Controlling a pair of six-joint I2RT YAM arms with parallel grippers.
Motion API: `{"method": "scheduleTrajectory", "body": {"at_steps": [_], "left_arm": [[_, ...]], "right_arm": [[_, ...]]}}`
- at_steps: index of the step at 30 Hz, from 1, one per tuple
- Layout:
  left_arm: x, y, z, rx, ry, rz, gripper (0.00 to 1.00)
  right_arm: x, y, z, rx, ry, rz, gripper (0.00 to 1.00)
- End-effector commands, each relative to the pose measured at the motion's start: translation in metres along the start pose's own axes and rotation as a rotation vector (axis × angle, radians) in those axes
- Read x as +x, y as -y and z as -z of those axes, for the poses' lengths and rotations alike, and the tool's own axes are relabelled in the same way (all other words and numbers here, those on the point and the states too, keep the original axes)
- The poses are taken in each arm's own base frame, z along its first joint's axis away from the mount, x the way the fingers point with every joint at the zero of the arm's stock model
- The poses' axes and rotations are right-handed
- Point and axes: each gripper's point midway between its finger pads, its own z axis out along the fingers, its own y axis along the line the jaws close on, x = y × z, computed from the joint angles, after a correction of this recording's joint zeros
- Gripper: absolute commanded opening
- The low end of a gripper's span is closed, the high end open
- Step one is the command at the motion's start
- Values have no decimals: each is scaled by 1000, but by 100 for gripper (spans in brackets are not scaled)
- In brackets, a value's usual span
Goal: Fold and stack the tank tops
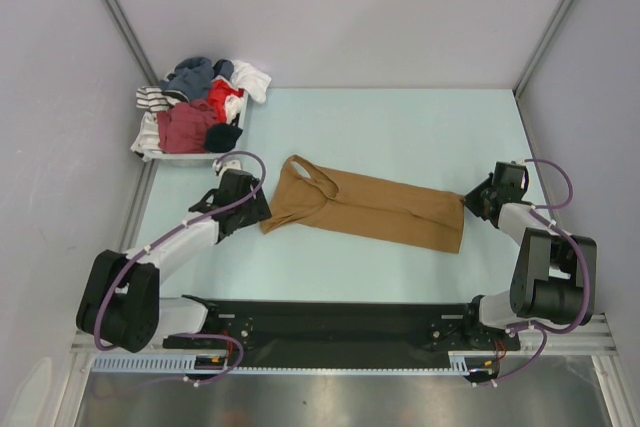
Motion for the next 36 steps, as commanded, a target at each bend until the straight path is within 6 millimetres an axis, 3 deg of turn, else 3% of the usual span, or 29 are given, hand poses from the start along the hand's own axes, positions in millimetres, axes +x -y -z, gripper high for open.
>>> {"method": "scheduleTrajectory", "body": {"at_steps": [1,8,14,20,23,31,36], "left_arm": [[-21,23,0,127,83,66,72],[-23,11,-1,85,127,131,82],[-26,7,15,119,195,147,75],[-16,3,15,132,188,161,71],[-12,8,10,155,167,158,66],[1,23,-11,181,58,135,40],[3,14,-22,103,33,137,36]], "right_arm": [[-3,-4,0,-23,9,7,18],[-4,-6,2,-30,15,9,28],[-9,-12,1,-57,30,9,29],[-9,-14,1,-65,30,7,29],[-8,-14,0,-65,27,10,29],[-8,-14,0,-64,26,10,29],[-7,-15,0,-68,23,10,28]]}}
